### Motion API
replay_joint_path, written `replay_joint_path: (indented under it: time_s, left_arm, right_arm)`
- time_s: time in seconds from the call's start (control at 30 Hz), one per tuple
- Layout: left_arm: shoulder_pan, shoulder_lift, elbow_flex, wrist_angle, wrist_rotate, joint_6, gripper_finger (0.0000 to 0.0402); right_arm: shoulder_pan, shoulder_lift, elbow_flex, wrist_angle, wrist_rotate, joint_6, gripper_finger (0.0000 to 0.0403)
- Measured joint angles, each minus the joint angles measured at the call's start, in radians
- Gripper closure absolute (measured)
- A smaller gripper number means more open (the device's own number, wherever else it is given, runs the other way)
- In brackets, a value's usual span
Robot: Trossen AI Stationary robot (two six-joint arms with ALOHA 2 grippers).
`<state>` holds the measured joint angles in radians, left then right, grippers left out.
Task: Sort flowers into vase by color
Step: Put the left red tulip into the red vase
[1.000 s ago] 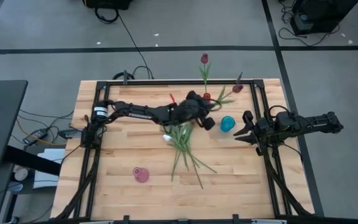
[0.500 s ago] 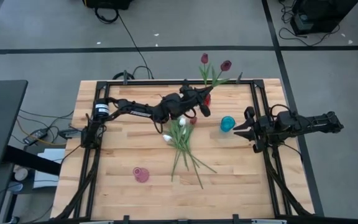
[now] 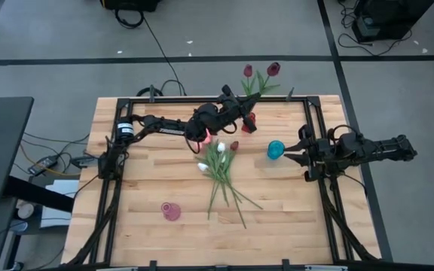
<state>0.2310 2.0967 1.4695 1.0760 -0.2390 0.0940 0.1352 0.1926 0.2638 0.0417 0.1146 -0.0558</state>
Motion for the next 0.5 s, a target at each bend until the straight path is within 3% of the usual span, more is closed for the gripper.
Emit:
replay_joint_path:
  time_s: [0.17, 0.5]
  left_arm:
    - [0.0, 0.099, 0.097, -0.009, 0.022, 0.027, 0.0401]
    - [0.022, 0.113, 0.114, -0.018, 0.028, 0.053, 0.0401]
  right_arm:
    - [0.0, 0.011, 0.0, 0.04, 0.001, -0.033, 0.0318]
    - [0.0, 0.012, 0.0, 0.048, 0.004, -0.051, 0.0318]
